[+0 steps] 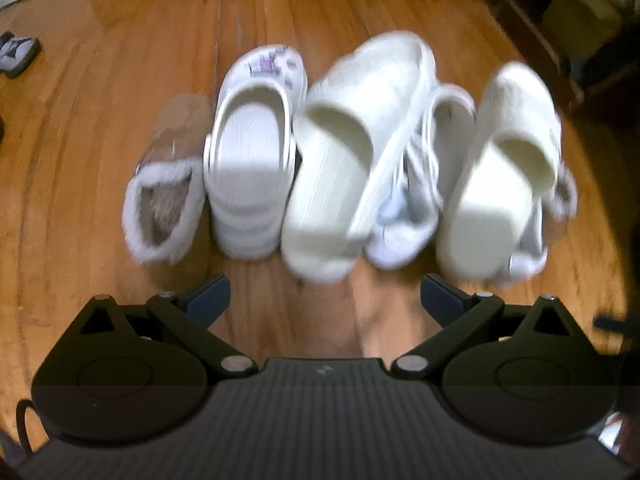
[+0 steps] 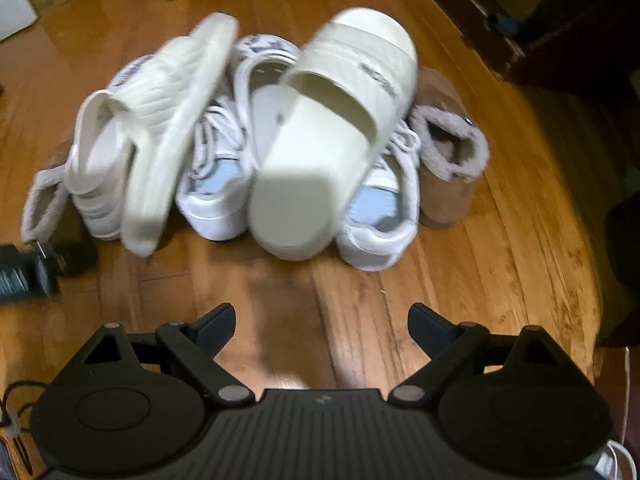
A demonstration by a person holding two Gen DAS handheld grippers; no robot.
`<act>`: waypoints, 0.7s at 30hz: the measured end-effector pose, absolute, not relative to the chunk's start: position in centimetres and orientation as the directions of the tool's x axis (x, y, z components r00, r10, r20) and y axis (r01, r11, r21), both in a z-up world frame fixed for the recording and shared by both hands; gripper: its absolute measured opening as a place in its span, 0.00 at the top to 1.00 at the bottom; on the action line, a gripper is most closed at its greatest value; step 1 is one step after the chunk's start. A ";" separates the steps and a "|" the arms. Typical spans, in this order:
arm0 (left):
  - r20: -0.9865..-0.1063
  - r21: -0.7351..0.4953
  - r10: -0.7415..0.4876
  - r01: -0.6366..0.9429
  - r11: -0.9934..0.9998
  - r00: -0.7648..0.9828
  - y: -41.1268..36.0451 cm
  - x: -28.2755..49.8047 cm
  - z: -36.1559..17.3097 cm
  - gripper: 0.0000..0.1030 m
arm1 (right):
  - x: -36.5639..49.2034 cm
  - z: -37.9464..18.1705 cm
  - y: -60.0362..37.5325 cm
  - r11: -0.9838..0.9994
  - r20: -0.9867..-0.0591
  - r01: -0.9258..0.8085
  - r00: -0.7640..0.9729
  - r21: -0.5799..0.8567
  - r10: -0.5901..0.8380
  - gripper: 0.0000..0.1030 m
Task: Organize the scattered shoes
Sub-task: 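Approach the shoe pile with both tools held open, then close the left gripper on the strap of a white NEON slide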
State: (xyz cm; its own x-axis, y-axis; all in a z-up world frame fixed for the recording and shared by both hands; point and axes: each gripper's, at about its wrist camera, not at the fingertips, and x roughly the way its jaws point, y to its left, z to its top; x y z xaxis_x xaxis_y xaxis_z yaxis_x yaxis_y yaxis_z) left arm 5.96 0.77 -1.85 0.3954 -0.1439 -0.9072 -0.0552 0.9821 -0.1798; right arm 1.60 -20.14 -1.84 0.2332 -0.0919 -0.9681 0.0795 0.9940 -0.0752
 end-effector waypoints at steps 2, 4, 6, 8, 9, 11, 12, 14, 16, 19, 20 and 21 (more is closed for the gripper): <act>-0.894 -0.221 -0.178 -0.059 0.973 0.412 0.6 6.8 -2.2 0.00 | 1.7 -1.6 -20.6 0.995 -0.972 0.084 0.222 -0.055 -0.073 0.09; -0.877 -0.262 -0.211 -0.062 0.963 0.432 0.3 7.9 -2.7 0.00 | 1.6 -1.0 -20.9 0.996 -0.973 0.076 0.226 -0.038 -0.054 0.09; -0.865 -0.290 -0.230 -0.069 0.955 0.446 0.1 8.8 -3.3 0.03 | 1.4 -0.6 -21.1 0.997 -0.969 0.068 0.239 -0.045 -0.060 0.09; -0.848 -0.325 -0.250 -0.087 0.942 0.468 -0.1 10.2 -3.9 0.05 | 1.1 -0.3 -21.3 0.996 -0.967 0.060 0.246 -0.060 -0.073 0.09; -0.838 -0.341 -0.259 -0.090 0.936 0.480 -0.3 10.8 -4.0 0.06 | 0.9 0.0 -21.6 0.996 -0.967 0.064 0.245 -0.061 -0.075 0.09; -0.818 -0.386 -0.287 -0.106 0.916 0.499 -0.4 12.0 -4.5 0.12 | 0.8 0.4 -21.8 0.997 -0.968 0.068 0.247 -0.039 -0.054 0.09; -0.807 -0.414 -0.303 -0.120 0.902 0.507 -0.3 12.6 -4.7 0.15 | 0.6 0.8 -22.0 0.997 -0.968 0.070 0.250 -0.016 -0.033 0.09; -0.794 -0.444 -0.320 -0.133 0.886 0.516 -0.1 13.5 -5.2 0.26 | 0.3 1.4 -22.2 0.997 -0.968 0.071 0.251 0.011 -0.007 0.09; -0.797 -0.423 -0.295 -0.139 0.896 0.527 -0.4 14.1 -5.7 0.37 | 0.1 1.8 -22.4 0.997 -0.967 0.073 0.257 0.022 0.002 0.09; -0.794 -0.393 -0.258 -0.140 0.909 0.551 -0.9 14.5 -6.2 0.54 | -0.1 2.7 -22.4 0.997 -0.965 0.076 0.263 0.024 0.003 0.09; -0.791 -0.388 -0.252 -0.140 0.911 0.558 -1.1 14.7 -6.4 0.57 | -0.2 2.9 -22.4 0.997 -0.963 0.075 0.268 0.032 0.011 0.09; -0.788 -0.389 -0.250 -0.139 0.911 0.563 -1.2 14.9 -6.6 0.60 | -0.2 3.2 -22.4 0.997 -0.962 0.072 0.272 0.041 0.020 0.09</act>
